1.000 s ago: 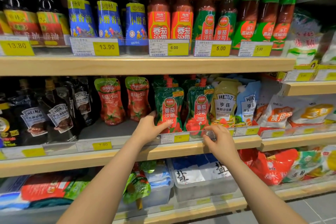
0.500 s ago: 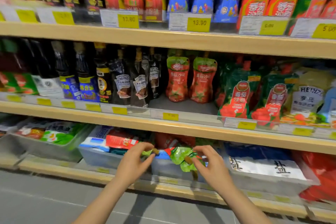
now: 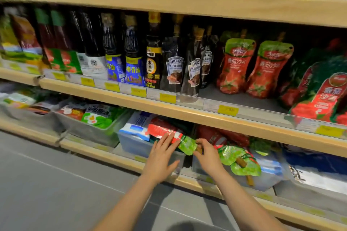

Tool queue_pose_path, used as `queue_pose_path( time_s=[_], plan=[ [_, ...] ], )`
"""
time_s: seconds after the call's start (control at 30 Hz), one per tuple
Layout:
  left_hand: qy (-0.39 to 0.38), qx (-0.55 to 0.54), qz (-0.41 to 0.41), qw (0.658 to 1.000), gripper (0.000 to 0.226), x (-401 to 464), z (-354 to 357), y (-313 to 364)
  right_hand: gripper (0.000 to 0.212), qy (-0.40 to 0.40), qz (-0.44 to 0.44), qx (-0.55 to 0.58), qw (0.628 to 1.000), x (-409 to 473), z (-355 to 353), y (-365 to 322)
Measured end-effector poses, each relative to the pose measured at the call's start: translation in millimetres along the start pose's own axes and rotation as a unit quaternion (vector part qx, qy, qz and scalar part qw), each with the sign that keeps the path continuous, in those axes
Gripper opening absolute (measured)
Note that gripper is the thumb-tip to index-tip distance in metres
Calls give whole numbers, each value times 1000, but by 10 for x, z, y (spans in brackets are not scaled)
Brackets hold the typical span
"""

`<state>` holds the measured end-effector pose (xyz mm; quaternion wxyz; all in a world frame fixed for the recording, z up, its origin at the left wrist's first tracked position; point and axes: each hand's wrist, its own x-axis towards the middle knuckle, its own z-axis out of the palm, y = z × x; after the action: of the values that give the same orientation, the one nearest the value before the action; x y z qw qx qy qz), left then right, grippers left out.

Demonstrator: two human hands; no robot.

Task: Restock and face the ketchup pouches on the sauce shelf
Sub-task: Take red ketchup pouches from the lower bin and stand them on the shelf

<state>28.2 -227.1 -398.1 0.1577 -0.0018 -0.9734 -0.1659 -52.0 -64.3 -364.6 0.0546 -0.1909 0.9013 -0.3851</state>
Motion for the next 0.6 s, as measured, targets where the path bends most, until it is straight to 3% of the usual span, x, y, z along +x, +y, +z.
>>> queue_pose_path(
  time_s=[0.27, 0.5, 0.6],
  plan=[
    [71, -25, -36, 997, 75, -23, -98, 47, 17, 8, -51, 80, 995, -146, -123, -269],
    [116, -102, 11, 988, 66, 130, -488, 212, 19, -22, -111, 117, 987, -378, -562, -644],
    [60, -185, 17, 981, 50, 232, -841, 343, 23, -31, -177, 84, 980, -370, -873, -819]
  ],
)
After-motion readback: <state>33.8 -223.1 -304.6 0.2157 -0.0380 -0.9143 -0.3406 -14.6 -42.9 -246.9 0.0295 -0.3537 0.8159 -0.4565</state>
